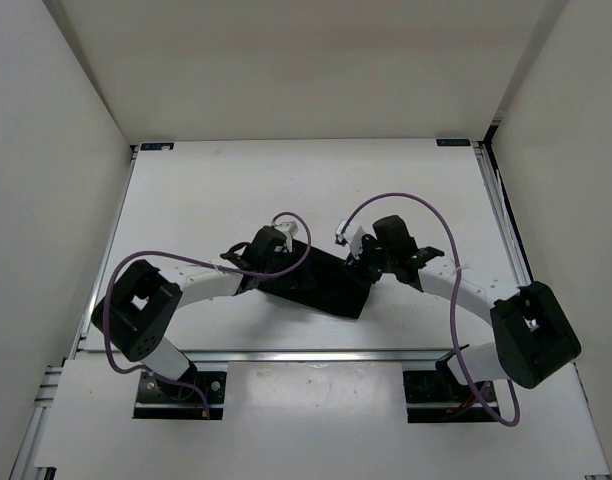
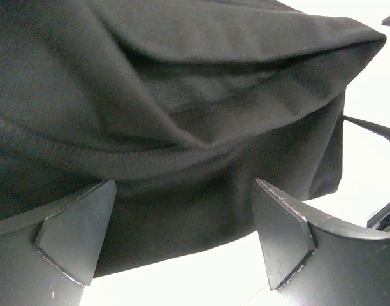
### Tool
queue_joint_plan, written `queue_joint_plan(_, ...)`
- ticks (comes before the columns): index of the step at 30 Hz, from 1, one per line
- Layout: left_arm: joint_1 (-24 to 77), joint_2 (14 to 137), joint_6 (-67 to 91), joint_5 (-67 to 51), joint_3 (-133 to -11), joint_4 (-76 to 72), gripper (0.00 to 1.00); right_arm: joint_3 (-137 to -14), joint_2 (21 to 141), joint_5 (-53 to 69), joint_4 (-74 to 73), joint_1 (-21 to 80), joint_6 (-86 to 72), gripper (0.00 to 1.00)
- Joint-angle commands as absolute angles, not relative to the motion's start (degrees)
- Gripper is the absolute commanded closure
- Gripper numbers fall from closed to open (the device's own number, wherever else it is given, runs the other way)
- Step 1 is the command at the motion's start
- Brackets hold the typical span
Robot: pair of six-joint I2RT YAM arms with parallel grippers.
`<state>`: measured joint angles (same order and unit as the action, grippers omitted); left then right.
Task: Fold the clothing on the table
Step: Fold the skirt
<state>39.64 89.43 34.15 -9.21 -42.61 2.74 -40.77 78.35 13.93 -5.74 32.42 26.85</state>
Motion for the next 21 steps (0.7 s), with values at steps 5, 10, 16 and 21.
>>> queue_joint_plan(5,41.04,90.79,34.81,-9.31,-43.51,1.32,0.02,-43.06,84.1,13.71,-1.15,31.29,30.05,0.35)
queue_joint_plan(10,39.82,89.83,34.19,-9.31,-43.42,2.46,0.01,-43.33,86.31,12.74,2.1,29.18,31.02,0.39)
queue_joint_plan(16,40.43,89.3,33.49,-9.05,-43.06,2.72,0.01,-46.31,88.76,15.9,2.03,26.38,28.74,0.42)
queue_joint_plan(21,39.82,89.03,32.7,-9.23,-43.15,3.52,0.01,-48.43,88.51,23.88,0.79,23.3,26.55,0.44)
